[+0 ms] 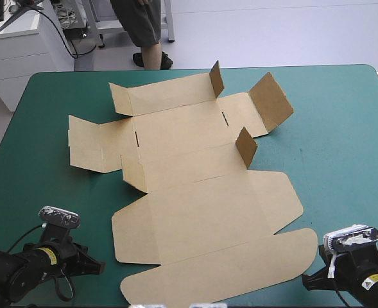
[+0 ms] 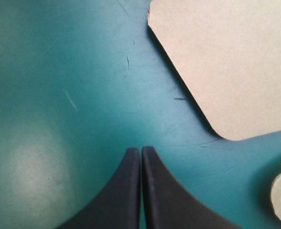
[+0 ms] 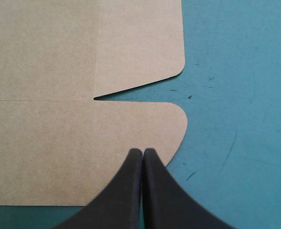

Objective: Fold the box

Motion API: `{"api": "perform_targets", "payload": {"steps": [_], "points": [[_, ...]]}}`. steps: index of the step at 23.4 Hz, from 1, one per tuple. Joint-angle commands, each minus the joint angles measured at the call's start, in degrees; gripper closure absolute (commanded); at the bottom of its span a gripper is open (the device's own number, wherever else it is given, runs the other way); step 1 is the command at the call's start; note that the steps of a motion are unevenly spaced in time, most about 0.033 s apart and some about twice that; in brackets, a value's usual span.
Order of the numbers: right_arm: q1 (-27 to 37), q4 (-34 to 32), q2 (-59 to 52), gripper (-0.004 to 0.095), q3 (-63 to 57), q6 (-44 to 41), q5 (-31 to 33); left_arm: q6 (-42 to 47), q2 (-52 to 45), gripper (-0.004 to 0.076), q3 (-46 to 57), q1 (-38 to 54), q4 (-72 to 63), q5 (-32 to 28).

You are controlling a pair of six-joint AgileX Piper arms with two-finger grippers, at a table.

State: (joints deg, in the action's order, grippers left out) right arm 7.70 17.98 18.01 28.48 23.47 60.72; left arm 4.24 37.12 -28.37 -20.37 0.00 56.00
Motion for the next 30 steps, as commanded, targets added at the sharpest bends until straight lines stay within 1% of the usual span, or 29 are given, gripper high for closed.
{"api": "perform_targets", "payload": {"steps": [1,12,14,16,17,19,20,22,23,24,30], "points": [[0.03,0.75,0.46,0.0927,1.29,0.40,-2.69,0.23,0.19,0.0732,-1.62,-0.10,-0.78,-2.01],[0.03,0.75,0.46,0.0925,1.29,0.40,-2.59,0.23,0.19,0.0732,-1.62,-0.10,-0.78,-2.01],[0.03,1.14,0.46,0.0906,1.29,1.25,-2.48,0.23,0.19,0.0732,-1.62,-0.10,-0.78,-2.01],[0.03,1.56,0.46,0.0750,1.29,1.94,-2.36,0.23,0.19,0.0732,-1.62,-0.10,-0.78,-2.01],[0.03,1.56,0.46,0.0569,1.29,1.94,-2.25,0.23,0.19,0.0732,-1.62,-0.10,-0.78,-2.01],[0.03,1.56,0.46,0.0374,1.29,1.94,-2.26,0.23,0.19,0.0732,-1.62,-0.10,-0.78,-2.01],[0.03,1.56,0.46,0.0234,1.29,1.78,-2.01,0.23,0.19,0.0732,-1.62,-0.10,-0.78,-2.01],[0.03,1.56,0.57,0.0076,1.29,0.79,-1.58,0.23,0.19,0.0732,-1.62,-0.10,-0.78,-2.01],[0.03,1.56,0.57,0.0026,1.40,0.22,-0.84,0.23,0.19,0.0732,-1.62,-0.10,-0.78,-2.01],[0.03,1.56,0.57,0.0002,1.68,0.22,0.08,0.23,0.19,0.0732,-1.62,-0.10,-0.78,-2.01],[0.03,0.47,3.83,-0.0001,6.31,-0.27,6.11,0.23,0.19,0.0732,-1.62,-0.10,-0.78,-2.01]]}}
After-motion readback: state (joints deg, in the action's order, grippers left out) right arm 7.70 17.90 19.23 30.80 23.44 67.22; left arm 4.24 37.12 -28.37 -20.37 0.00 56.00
